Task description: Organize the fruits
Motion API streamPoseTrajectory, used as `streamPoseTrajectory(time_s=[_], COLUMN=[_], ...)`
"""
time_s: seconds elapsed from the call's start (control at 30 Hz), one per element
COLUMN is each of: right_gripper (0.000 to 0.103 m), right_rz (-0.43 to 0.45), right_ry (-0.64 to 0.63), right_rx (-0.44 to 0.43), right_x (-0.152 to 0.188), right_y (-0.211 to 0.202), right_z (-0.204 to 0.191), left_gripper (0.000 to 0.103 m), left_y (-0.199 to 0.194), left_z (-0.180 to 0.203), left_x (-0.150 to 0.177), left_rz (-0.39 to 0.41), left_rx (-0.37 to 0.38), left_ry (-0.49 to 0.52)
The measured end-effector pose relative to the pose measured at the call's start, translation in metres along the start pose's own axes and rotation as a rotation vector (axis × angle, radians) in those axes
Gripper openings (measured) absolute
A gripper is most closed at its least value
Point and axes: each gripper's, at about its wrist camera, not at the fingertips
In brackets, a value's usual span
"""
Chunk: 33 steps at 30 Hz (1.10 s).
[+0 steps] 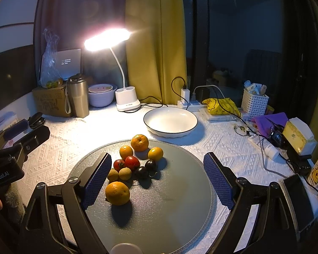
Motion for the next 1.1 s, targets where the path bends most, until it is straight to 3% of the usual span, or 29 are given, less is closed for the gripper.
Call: streamPoseTrajectory(time_s=[1.1], right_gripper=[0.091], right_rz=[-0.015], right_ry=[-0.006], right_rx=[-0.002], right_x=[0.0023], right_y=[0.0074], right_z=[-0.0085], left_gripper=[0.101], left_y=[0.0051], left_z=[-0.0008], left_x=[0.0030], left_rz=[-0.014], left_rx=[0.006], left_ry=[-0.013])
Point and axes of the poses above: each gripper's, at about its wrist camera, not at the fingertips, and y roughly the way its jaws point, z to its right, x to its underside, and after that the axes turned 14 degrees about -z, right-handed
